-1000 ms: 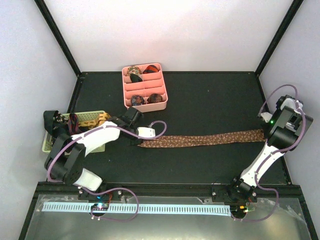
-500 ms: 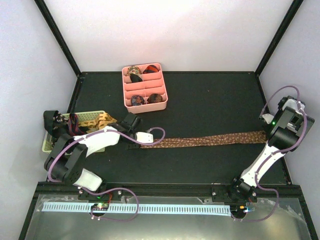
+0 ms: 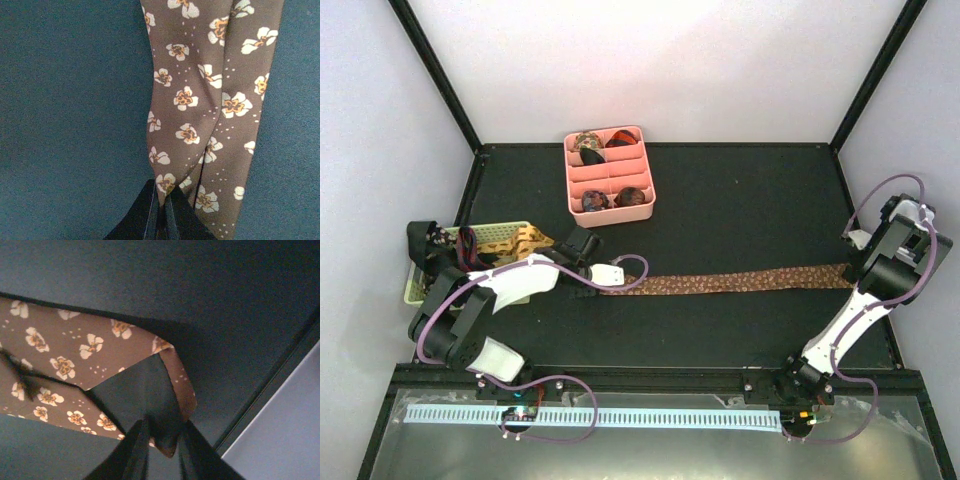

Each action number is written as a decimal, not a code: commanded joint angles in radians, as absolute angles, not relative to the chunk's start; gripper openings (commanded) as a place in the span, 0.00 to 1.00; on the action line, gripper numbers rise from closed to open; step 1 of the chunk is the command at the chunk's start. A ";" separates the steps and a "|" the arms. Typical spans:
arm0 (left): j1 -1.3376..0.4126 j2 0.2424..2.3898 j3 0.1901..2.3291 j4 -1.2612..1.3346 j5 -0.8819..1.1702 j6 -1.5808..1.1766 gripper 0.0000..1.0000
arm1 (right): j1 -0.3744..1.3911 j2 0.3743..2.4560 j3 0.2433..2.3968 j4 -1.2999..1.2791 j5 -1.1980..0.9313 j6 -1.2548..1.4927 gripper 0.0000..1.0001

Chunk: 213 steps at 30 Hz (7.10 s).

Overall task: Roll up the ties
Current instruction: Smooth out the tie at the center of the board.

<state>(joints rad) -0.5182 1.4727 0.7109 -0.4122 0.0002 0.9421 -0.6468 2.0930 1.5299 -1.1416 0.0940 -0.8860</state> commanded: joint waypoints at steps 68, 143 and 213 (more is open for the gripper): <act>-0.428 1.551 0.944 -0.666 0.394 0.929 0.94 | 0.370 1.569 1.074 -0.832 -0.469 -1.093 0.93; -0.551 1.602 0.860 -0.540 0.187 1.014 0.69 | 0.201 1.548 1.016 -0.885 -0.381 -1.024 0.85; -0.874 1.782 1.162 -0.262 0.344 0.477 0.77 | -0.041 1.653 1.018 -0.971 -0.355 -1.388 0.83</act>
<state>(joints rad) -0.9390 1.9099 1.2007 -0.2718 0.2020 0.5274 -0.1005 1.6463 1.0382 -1.0340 -0.3698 -1.3708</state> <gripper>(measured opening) 0.751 0.828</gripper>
